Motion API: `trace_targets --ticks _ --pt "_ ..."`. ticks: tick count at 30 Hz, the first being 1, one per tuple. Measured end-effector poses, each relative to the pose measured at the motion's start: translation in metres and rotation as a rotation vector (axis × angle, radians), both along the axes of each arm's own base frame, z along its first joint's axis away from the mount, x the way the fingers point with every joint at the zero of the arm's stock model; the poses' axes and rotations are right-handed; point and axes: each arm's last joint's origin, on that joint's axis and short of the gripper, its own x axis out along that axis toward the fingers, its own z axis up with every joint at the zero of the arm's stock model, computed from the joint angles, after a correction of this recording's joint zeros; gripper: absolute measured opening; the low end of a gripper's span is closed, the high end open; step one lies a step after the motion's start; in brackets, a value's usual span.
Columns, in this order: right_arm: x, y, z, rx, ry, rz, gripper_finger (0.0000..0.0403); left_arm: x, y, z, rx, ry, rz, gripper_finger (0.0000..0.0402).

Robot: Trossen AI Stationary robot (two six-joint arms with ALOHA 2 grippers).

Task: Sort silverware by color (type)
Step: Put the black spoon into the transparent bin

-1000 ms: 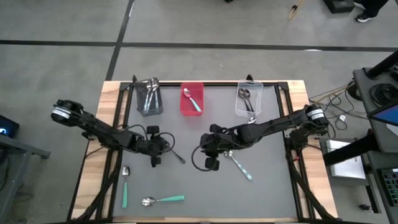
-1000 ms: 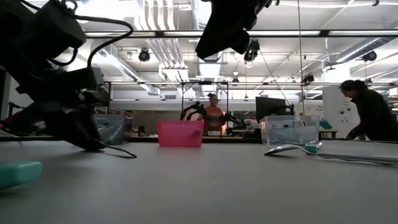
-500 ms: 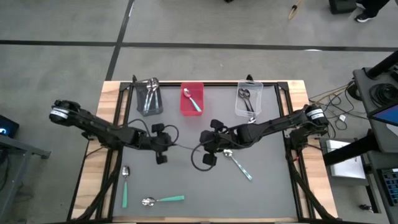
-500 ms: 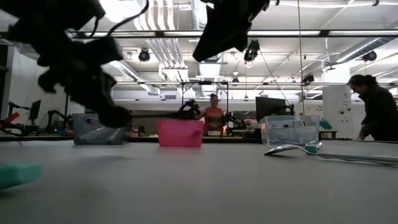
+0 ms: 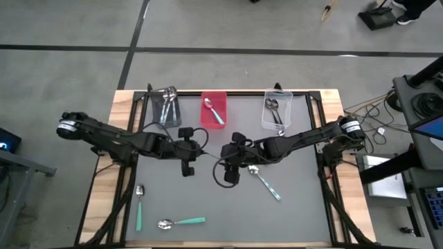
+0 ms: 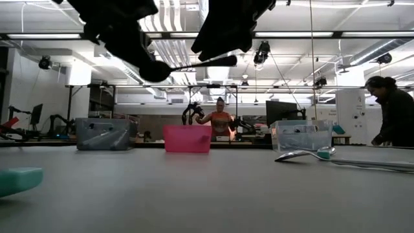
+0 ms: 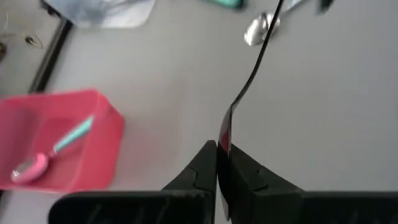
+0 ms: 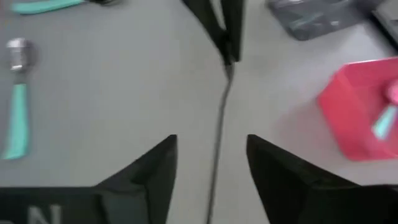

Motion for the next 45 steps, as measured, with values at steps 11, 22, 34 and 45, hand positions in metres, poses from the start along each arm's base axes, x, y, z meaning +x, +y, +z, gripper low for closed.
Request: trace_targets --ticks 11,22,34,45 --pt "0.000 -0.006 0.000 -0.057 0.006 -0.055 0.0218 0.025 0.001 0.016 0.061 0.027 -0.034 0.0000" --pt "-0.001 -0.010 -0.002 -0.056 0.025 -0.072 0.0190 0.040 0.003 0.030 0.088 0.005 -0.041 0.0000" --pt "-0.001 -0.012 -0.002 -0.072 0.029 -0.063 0.0029 0.042 0.004 0.039 0.118 -0.012 -0.063 0.0000" --pt "-0.004 -0.012 -0.005 -0.103 0.077 -0.033 0.0008 0.042 0.004 0.042 0.139 -0.013 -0.086 0.0010"
